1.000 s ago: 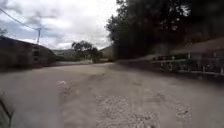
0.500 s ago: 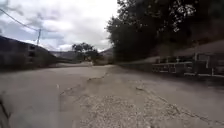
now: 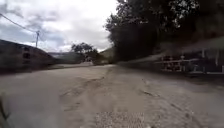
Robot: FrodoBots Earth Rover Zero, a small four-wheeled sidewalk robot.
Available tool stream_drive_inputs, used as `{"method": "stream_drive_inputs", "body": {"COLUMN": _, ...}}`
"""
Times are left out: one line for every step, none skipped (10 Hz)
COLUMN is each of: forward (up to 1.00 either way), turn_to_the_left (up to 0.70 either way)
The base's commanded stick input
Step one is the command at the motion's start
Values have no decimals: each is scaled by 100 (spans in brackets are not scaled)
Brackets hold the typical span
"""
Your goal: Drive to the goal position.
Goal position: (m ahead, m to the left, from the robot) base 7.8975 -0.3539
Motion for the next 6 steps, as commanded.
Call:
{"method": "stream_drive_inputs", "body": {"forward": 70, "turn_to_the_left": 0}}
{"method": "stream_drive_inputs", "body": {"forward": 70, "turn_to_the_left": 0}}
{"method": "stream_drive_inputs", "body": {"forward": 70, "turn_to_the_left": 0}}
{"method": "stream_drive_inputs", "body": {"forward": 70, "turn_to_the_left": 0}}
{"method": "stream_drive_inputs", "body": {"forward": 70, "turn_to_the_left": 0}}
{"method": "stream_drive_inputs", "body": {"forward": 70, "turn_to_the_left": 0}}
